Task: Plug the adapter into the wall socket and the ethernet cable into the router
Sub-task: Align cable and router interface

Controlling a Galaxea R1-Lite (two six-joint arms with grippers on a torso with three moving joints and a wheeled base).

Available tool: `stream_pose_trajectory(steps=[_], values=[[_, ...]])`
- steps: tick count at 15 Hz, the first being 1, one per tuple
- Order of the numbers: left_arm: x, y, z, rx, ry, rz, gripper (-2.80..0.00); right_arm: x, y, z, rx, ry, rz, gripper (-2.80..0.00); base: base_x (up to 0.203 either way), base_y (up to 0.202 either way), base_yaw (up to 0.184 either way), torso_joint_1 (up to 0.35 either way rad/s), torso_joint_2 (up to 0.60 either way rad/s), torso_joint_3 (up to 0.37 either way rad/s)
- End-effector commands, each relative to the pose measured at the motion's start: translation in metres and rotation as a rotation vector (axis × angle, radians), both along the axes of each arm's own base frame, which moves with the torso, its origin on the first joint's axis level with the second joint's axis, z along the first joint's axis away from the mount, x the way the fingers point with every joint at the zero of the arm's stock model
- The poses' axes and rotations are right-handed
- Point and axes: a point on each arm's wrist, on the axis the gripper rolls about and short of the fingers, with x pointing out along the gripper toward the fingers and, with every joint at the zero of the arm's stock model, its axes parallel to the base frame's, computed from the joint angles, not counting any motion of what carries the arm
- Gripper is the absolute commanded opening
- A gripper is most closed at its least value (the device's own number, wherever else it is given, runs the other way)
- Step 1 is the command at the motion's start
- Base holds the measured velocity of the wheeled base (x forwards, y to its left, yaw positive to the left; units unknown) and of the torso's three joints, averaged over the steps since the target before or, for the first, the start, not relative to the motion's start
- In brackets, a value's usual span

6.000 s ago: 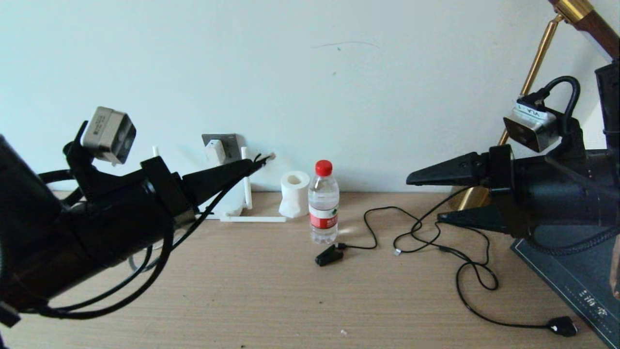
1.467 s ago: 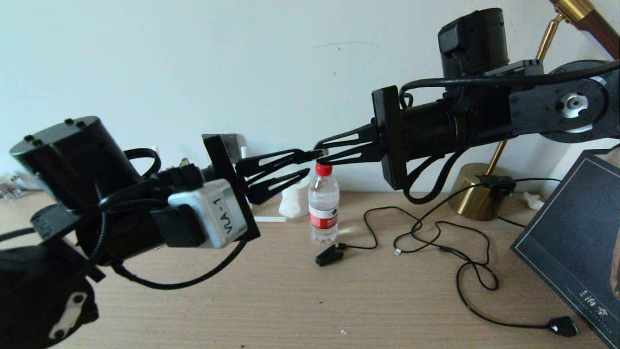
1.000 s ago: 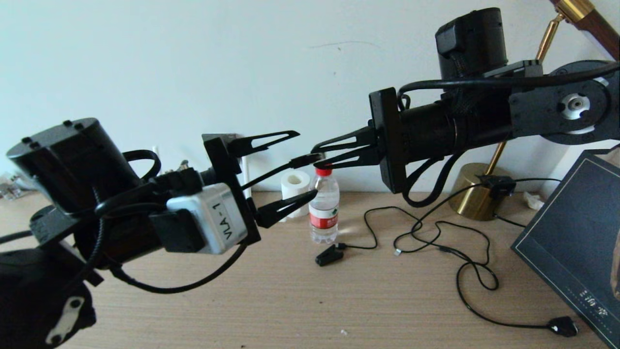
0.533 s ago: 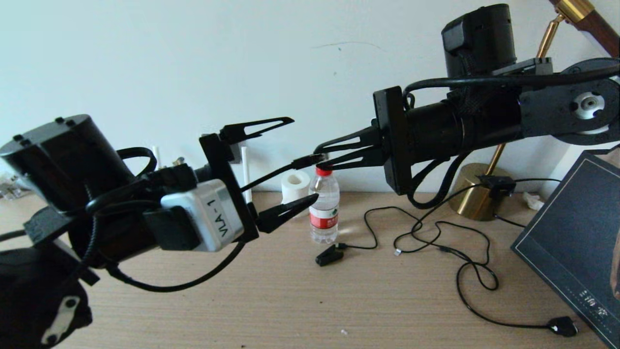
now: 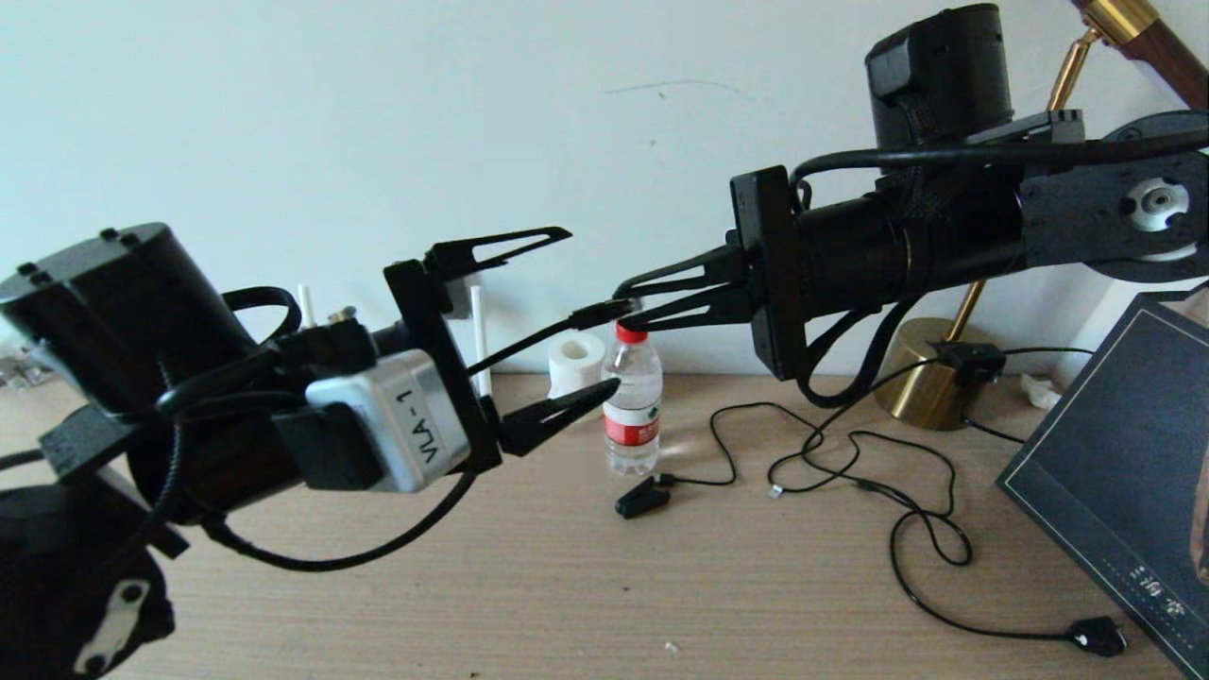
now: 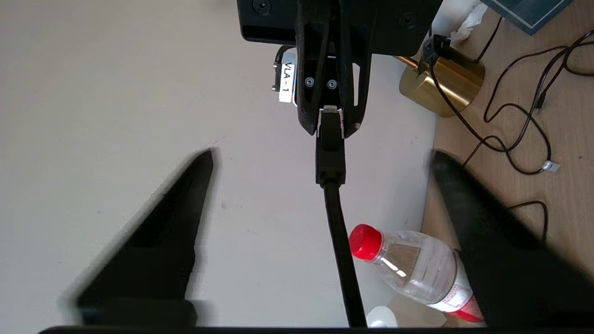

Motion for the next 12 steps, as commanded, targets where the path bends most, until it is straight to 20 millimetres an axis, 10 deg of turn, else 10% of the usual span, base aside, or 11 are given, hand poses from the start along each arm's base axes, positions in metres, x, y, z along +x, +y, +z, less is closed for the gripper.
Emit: stream_pose_trajectory(steps=[1, 12], values=[[-0.0007, 0.0003, 0.0, 0.001, -0.009, -0.003, -2.8, -0.0002, -0.0001, 0.0, 0.001, 0.01, 0.004, -2.8, 0.0, 0.0, 0.0, 0.0, 0.0, 0.0], [-0.0029, -0.0008, -0.0039, 0.009, 0.004, -0.011, -2.8, 0.0007, 0.0011, -0.0011, 0.0, 0.012, 0.005, -2.8, 0.0, 0.0, 0.0, 0.0, 0.0, 0.0]])
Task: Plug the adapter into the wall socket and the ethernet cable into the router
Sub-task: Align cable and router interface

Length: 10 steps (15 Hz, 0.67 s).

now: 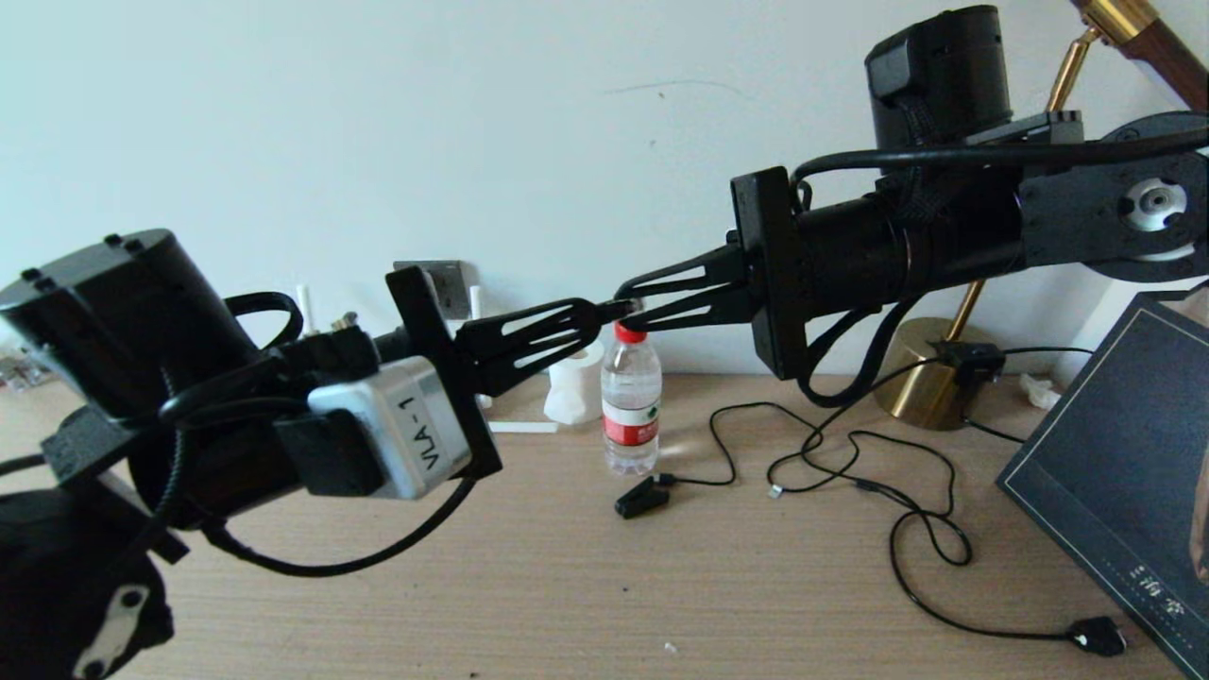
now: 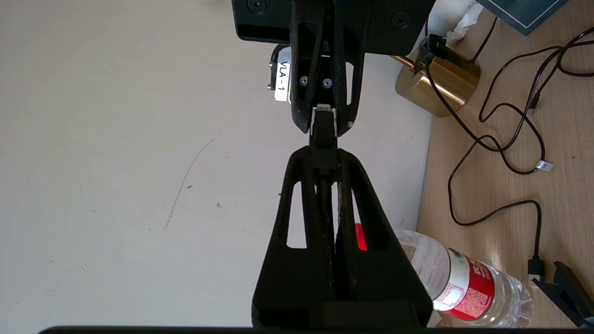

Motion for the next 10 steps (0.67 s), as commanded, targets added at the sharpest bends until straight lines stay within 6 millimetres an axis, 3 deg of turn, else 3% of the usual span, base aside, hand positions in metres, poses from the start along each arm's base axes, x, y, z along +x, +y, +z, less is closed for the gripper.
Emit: stream_pose_trajectory(steps=[1, 2, 3, 6, 10], values=[[-0.002, 0.001, -0.001, 0.004, -0.004, -0.003, -2.8, 0.0, 0.001, -0.001, 0.001, 0.01, 0.005, -2.8, 0.0, 0.0, 0.0, 0.0, 0.0, 0.0], [-0.004, 0.002, -0.002, 0.005, 0.0, 0.0, -2.8, 0.0, 0.001, -0.001, -0.001, 0.0, 0.006, -2.8, 0.0, 0.0, 0.0, 0.0, 0.0, 0.0], [-0.006, 0.004, -0.004, 0.007, 0.014, 0.0, -2.8, 0.0, 0.0, -0.001, -0.003, -0.018, 0.005, 0.0, 0.0, 0.0, 0.0, 0.0, 0.0, 0.0], [-0.015, 0.01, -0.019, -0.003, 0.148, -0.016, -2.8, -0.002, -0.002, -0.005, -0.04, -0.035, -0.075, 0.0, 0.0, 0.0, 0.0, 0.0, 0.0, 0.0], [-0.023, 0.017, -0.046, -0.17, 0.673, -0.052, -2.8, -0.02, -0.022, 0.0, -0.091, -0.147, -0.192, 0.0, 0.0, 0.0, 0.0, 0.0, 0.0, 0.0]])
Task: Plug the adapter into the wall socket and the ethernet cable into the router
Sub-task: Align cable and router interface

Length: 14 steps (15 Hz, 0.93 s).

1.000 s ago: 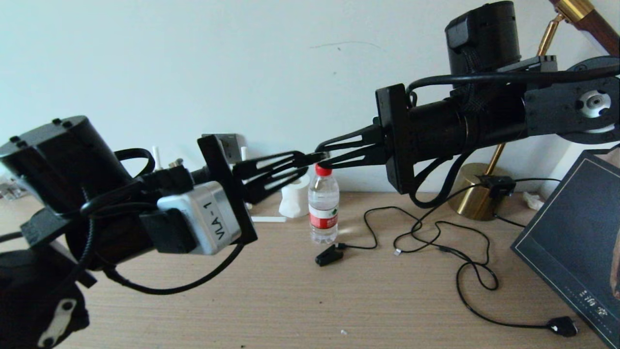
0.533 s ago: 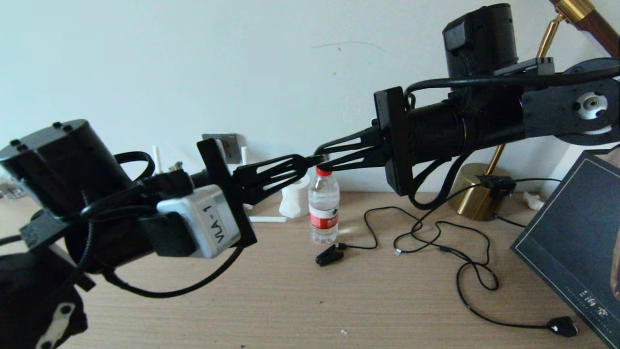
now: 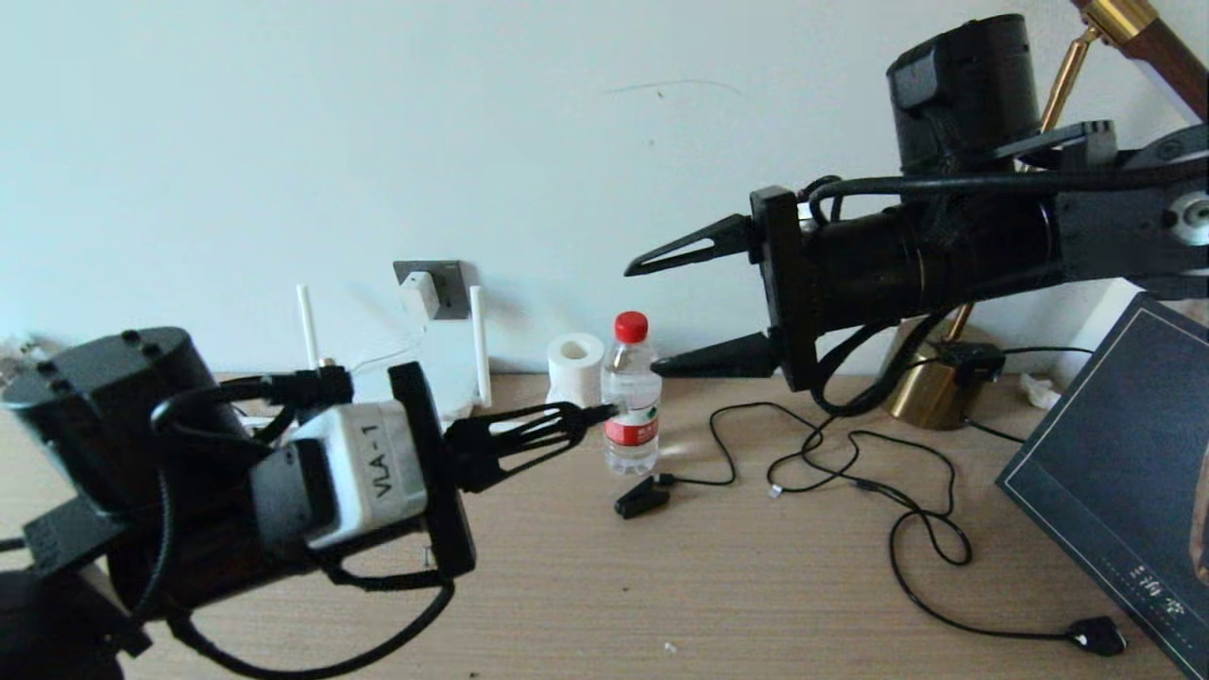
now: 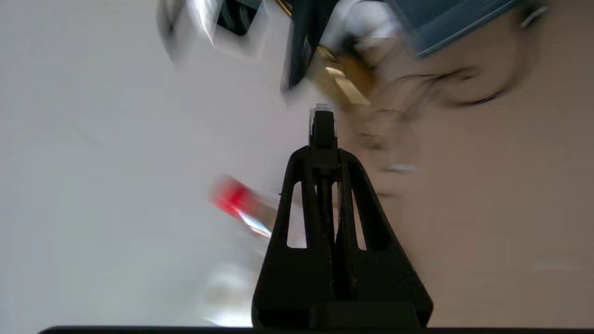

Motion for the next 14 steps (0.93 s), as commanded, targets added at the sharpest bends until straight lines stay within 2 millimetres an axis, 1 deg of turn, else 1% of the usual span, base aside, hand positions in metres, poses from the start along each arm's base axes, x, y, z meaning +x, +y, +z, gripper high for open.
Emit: stream_pose_trajectory(steps=[1, 4, 6, 7, 8, 10, 12, 13, 14], values=[[-0.003, 0.005, -0.006, -0.158, 0.345, 0.005, -2.8, -0.018, -0.016, 0.005, -0.052, -0.087, -0.103, 0.0, 0.0, 0.0, 0.0, 0.0, 0.0, 0.0], [-0.009, 0.013, 0.004, -0.428, 0.722, 0.046, -2.8, -0.043, -0.036, -0.001, -0.183, -0.239, -0.24, 0.0, 0.0, 0.0, 0.0, 0.0, 0.0, 0.0], [-0.014, 0.03, 0.014, -0.575, 0.832, 0.084, -2.8, -0.064, -0.053, -0.008, -0.29, -0.348, -0.305, 0.0, 0.0, 0.0, 0.0, 0.0, 0.0, 0.0], [-0.018, 0.036, 0.016, -0.628, 0.887, 0.09, -2.8, -0.076, -0.062, -0.01, -0.346, -0.41, -0.343, 0.0, 0.0, 0.0, 0.0, 0.0, 0.0, 0.0], [-0.022, 0.041, 0.016, -0.675, 0.937, 0.095, -2.8, -0.087, -0.071, -0.012, -0.387, -0.458, -0.375, -2.8, 0.0, 0.0, 0.0, 0.0, 0.0, 0.0], [-0.03, 0.048, 0.008, -0.725, 1.026, 0.107, -2.8, -0.107, -0.086, -0.016, -0.432, -0.51, -0.403, -2.8, 0.0, 0.0, 0.0, 0.0, 0.0, 0.0], [-0.037, 0.051, 0.001, -0.75, 1.091, 0.118, -2.8, -0.121, -0.102, -0.021, -0.46, -0.537, -0.439, -2.8, 0.0, 0.0, 0.0, 0.0, 0.0, 0.0], [-0.035, 0.051, 0.0, -0.761, 1.089, 0.143, -2.8, -0.131, -0.111, -0.022, -0.484, -0.574, -0.466, -2.8, 0.0, 0.0, 0.0, 0.0, 0.0, 0.0], [-0.032, 0.051, 0.0, -0.798, 1.076, 0.203, -2.8, -0.144, -0.121, -0.021, -0.515, -0.63, -0.508, -2.8, 0.0, 0.0, 0.0, 0.0, 0.0, 0.0]])
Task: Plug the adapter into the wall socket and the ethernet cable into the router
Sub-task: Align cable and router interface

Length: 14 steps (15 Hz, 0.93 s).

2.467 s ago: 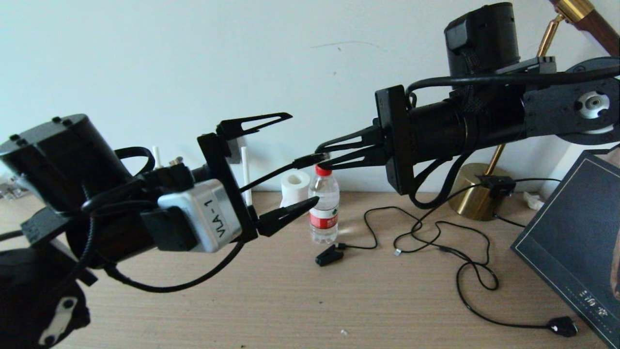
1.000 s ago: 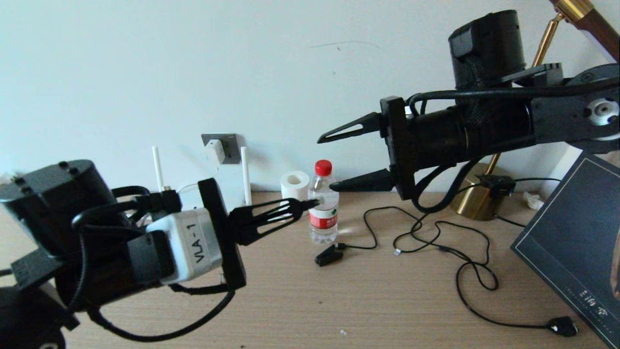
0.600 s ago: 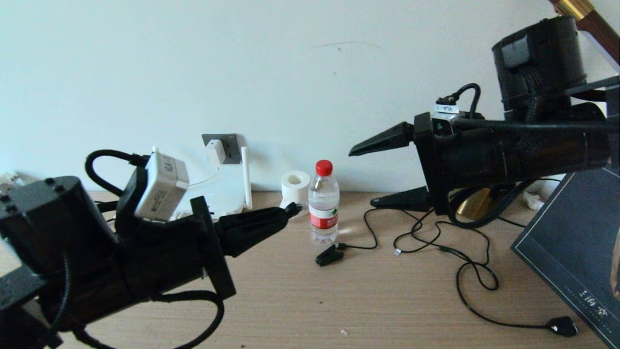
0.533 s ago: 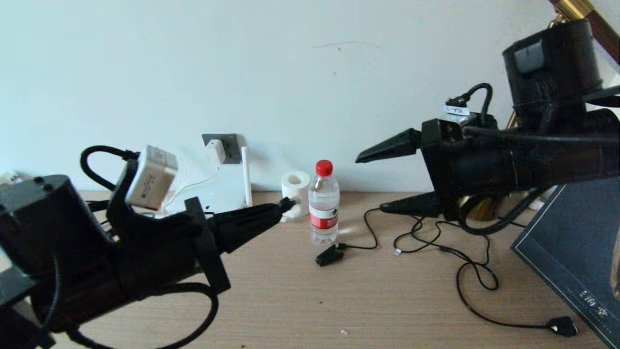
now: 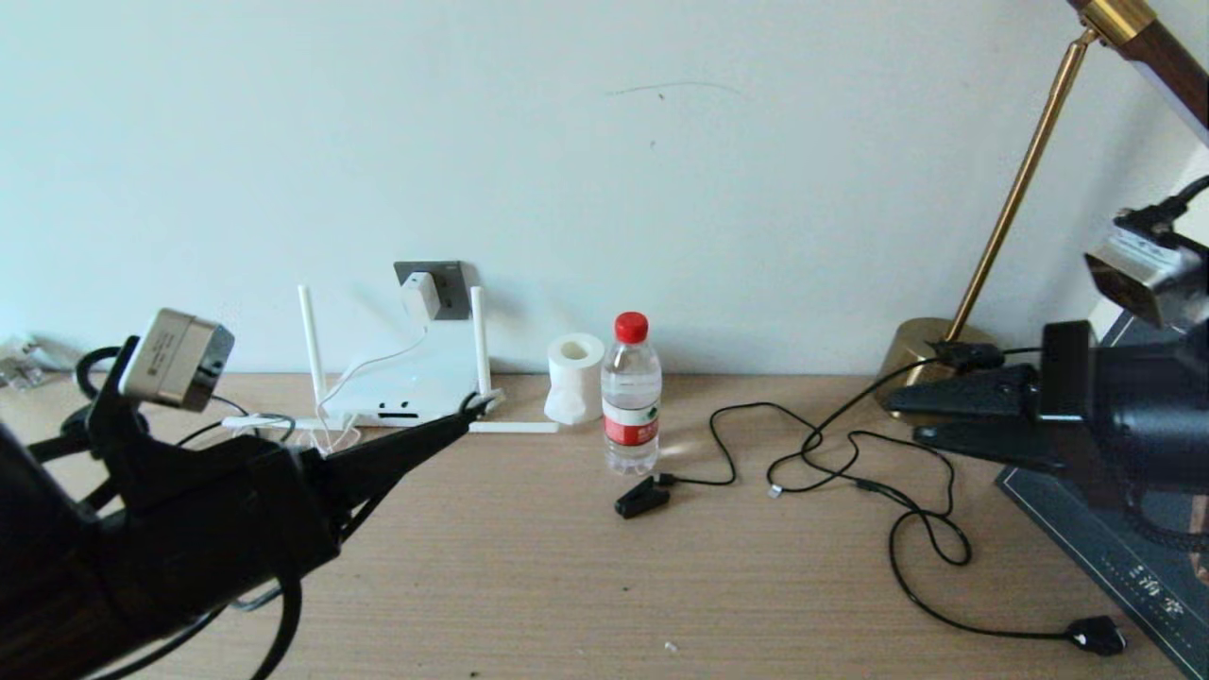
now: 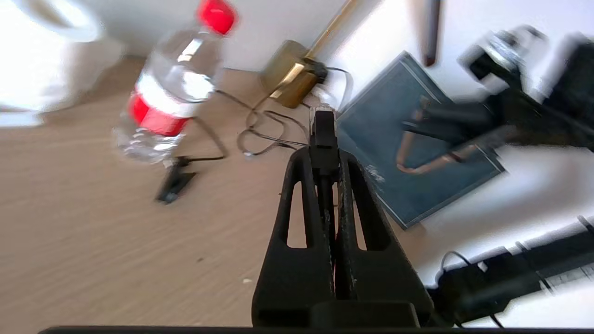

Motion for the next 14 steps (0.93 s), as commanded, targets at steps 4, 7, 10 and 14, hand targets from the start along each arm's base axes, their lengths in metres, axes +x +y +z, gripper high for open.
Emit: stream_pose_trajectory(steps=[4, 7, 10, 14], values=[[0.018, 0.0, -0.012, 0.032, 0.09, 0.323, -2.8, -0.09, -0.062, 0.004, -0.075, -0.368, -0.258, -2.8, 0.0, 0.0, 0.0, 0.0, 0.0, 0.0], [0.019, 0.002, -0.006, 0.015, 0.056, 0.431, -2.8, -0.122, -0.089, -0.004, -0.155, -0.489, -0.531, -2.8, 0.0, 0.0, 0.0, 0.0, 0.0, 0.0], [0.02, 0.006, -0.017, 0.044, 0.099, 0.535, -2.8, -0.165, -0.099, -0.022, -0.302, -0.573, -0.786, -2.8, 0.0, 0.0, 0.0, 0.0, 0.0, 0.0], [0.042, 0.03, -0.058, 0.173, 0.239, 0.707, -2.8, -0.203, -0.092, -0.053, -0.537, -0.725, -0.673, -2.8, 0.0, 0.0, 0.0, 0.0, 0.0, 0.0]])
